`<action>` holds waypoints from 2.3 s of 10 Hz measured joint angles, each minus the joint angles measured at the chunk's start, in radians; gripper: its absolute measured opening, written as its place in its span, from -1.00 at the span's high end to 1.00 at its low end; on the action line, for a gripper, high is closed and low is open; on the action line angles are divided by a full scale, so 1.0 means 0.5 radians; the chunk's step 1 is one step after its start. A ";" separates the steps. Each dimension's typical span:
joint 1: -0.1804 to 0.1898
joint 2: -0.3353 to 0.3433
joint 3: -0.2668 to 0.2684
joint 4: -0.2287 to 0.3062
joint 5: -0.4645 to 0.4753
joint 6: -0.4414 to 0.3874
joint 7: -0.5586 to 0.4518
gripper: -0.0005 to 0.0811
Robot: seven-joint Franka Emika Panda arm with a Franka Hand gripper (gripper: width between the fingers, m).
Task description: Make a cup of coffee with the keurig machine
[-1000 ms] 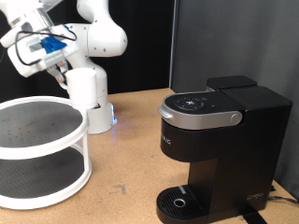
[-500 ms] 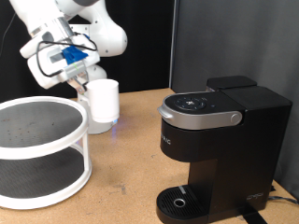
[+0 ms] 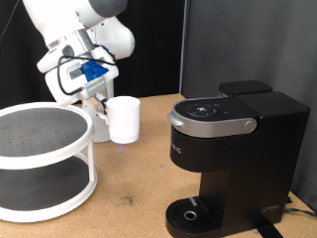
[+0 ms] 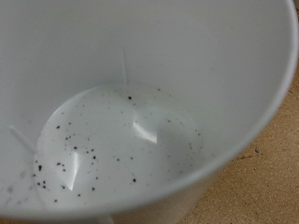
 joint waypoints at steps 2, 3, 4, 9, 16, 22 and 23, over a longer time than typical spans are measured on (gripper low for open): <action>0.003 0.004 -0.021 -0.003 0.001 -0.021 -0.063 0.83; 0.009 0.020 -0.021 0.005 0.001 -0.048 -0.078 0.83; 0.026 0.051 -0.014 0.024 0.001 -0.054 -0.082 0.83; 0.191 0.342 0.009 0.064 0.139 0.150 -0.270 0.83; 0.310 0.728 0.010 0.107 0.604 0.484 -0.683 0.83; 0.357 0.893 0.071 0.157 0.950 0.557 -0.957 0.83; 0.371 0.910 0.096 0.164 1.018 0.557 -0.992 0.83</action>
